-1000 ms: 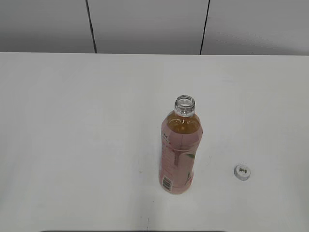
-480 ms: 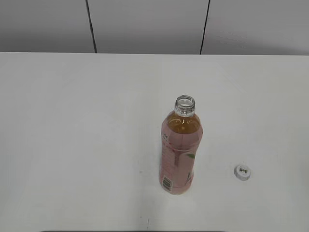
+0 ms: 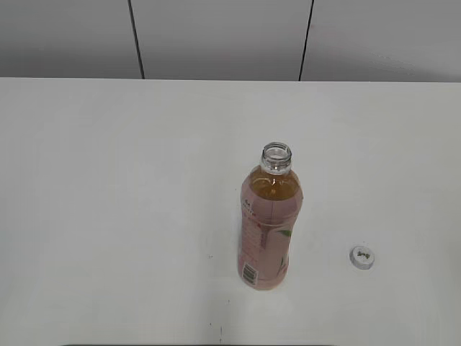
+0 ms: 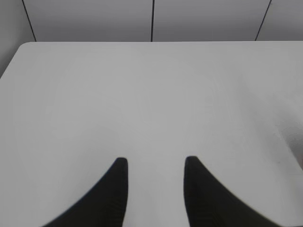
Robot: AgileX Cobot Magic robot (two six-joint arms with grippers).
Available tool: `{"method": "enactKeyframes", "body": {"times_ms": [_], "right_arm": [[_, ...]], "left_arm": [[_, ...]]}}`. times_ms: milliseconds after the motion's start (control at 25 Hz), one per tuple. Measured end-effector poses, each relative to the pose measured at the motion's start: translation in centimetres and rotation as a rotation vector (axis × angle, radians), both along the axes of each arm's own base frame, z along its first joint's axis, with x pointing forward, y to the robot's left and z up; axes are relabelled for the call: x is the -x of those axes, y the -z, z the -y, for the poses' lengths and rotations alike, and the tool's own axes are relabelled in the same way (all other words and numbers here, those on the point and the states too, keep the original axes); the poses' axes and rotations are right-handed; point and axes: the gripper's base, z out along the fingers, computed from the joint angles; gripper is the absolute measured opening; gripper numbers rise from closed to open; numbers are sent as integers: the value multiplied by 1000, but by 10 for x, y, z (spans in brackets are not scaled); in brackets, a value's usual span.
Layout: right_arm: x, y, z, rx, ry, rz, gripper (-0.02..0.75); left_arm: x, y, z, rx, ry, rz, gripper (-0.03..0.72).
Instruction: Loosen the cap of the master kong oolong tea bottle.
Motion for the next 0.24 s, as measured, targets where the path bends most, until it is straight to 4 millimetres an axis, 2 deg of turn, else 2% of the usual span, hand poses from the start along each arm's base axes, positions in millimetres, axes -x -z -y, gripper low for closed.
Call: {"method": "enactKeyframes", "body": {"times_ms": [240], "right_arm": [[0, 0, 0, 0, 0, 0, 495]], "left_arm": [[0, 0, 0, 0, 0, 0, 244]]}}
